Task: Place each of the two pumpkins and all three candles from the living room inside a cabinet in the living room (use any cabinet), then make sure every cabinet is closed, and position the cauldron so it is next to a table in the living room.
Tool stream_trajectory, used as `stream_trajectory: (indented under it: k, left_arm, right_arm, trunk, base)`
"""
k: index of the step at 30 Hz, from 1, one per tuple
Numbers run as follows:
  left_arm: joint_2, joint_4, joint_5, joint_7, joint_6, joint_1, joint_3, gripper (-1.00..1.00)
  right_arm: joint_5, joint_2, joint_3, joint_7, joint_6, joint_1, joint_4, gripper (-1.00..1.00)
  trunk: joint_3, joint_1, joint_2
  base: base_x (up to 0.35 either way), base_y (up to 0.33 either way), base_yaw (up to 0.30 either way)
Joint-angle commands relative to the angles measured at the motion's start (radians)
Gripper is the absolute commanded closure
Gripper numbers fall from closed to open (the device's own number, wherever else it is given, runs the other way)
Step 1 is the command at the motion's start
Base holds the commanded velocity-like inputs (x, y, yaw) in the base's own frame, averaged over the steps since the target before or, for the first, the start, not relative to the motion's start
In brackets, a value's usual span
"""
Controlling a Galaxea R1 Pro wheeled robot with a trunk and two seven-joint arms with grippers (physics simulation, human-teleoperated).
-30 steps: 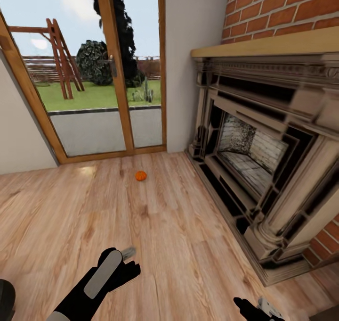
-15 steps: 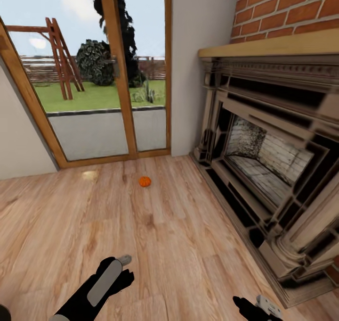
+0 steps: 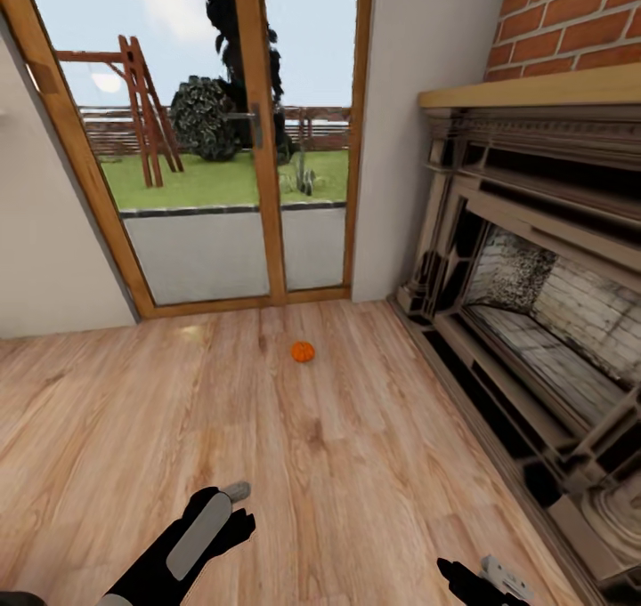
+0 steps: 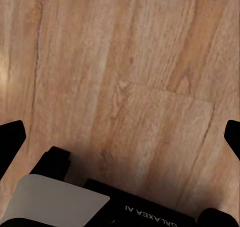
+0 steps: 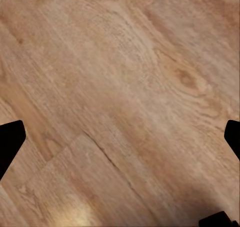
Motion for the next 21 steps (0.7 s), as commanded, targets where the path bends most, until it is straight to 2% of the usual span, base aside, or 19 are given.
stream_trajectory:
  k: [1,5,9,11,15,21]
  left_arm:
    - [0.001,-0.001,0.007,0.008,0.001,-0.001,-0.004,-1.00]
    - [0.000,0.000,-0.003,0.008,0.001,-0.001,-0.008,-1.00]
    - [-0.001,0.001,-0.086,0.006,0.000,-0.001,-0.015,-1.00]
    - [-0.003,0.003,-0.112,0.006,-0.001,-0.001,-0.015,-1.00]
    - [-0.004,0.007,-0.124,0.006,-0.002,-0.001,-0.015,-1.00]
    - [-0.004,0.014,-0.123,0.000,-0.060,-0.001,-0.017,-1.00]
  right_arm:
    - [-0.007,-0.001,0.002,0.001,0.004,0.000,-0.001,-1.00]
    - [-0.006,-0.001,0.002,0.000,0.000,0.000,0.004,-1.00]
    - [-0.006,-0.001,0.002,0.000,-0.002,0.000,0.005,-1.00]
    - [-0.006,-0.001,0.002,0.001,-0.002,0.000,0.005,-1.00]
    - [-0.006,-0.001,0.006,0.001,-0.003,0.000,0.005,-1.00]
    - [-0.006,-0.001,0.034,-0.001,-0.003,0.000,0.005,-1.00]
  trunk:
    - [-0.001,0.000,0.000]
    - [-0.001,0.000,0.000]
    - [-0.001,0.000,0.000]
    - [-0.001,0.000,0.000]
    - [-0.001,0.000,0.000]
    - [-0.001,0.000,0.000]
  base:
    - [0.308,0.184,0.006]
    - [0.328,0.138,0.002]
    - [0.338,0.110,0.000]
    - [0.339,0.107,0.000]
    - [0.340,0.106,0.000]
    - [0.338,0.120,0.000]
